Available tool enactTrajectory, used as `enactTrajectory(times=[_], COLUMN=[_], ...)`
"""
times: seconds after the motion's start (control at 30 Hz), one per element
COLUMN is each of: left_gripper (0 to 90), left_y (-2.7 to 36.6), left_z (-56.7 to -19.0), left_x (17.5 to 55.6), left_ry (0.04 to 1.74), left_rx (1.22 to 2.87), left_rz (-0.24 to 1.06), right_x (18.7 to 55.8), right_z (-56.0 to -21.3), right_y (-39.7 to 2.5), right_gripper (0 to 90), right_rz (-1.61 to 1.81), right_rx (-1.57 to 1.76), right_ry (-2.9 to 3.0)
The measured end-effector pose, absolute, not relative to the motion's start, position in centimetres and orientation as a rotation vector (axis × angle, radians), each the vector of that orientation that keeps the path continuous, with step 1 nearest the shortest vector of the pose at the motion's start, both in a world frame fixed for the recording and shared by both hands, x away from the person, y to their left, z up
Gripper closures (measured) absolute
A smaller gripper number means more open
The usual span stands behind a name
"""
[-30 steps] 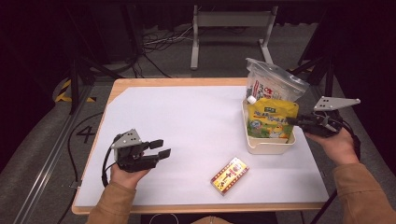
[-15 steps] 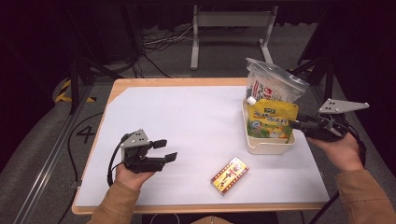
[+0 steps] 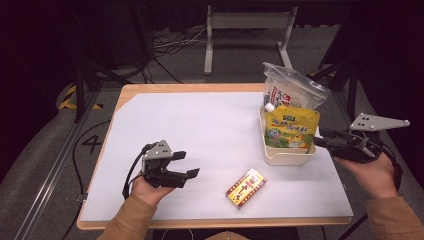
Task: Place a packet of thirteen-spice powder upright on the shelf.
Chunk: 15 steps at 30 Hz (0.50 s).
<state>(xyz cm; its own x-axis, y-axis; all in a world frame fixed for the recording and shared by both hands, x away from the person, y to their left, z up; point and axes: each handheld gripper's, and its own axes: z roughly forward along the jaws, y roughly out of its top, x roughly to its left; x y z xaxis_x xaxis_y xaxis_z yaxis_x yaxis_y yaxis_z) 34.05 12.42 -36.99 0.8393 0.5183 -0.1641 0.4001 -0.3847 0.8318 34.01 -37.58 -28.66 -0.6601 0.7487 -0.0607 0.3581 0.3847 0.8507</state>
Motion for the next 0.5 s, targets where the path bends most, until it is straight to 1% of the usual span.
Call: enactTrajectory(times=[0.33, 0.5], left_gripper=[21.9, 20.1], left_y=[10.7, 9.6], left_z=[-36.9, -37.0], left_x=[33.8, 33.8], left_ry=[0.65, 0.624], left_rx=[2.059, 2.083], left_rz=[0.1, 0.078], right_x=[33.2, 32.7], right_z=[-28.9, -29.3], right_y=[-36.2, -35.5], right_gripper=[49.4, 48.7], right_rz=[1.25, 1.268], right_rx=[0.918, 0.909], right_ry=[2.22, 2.224])
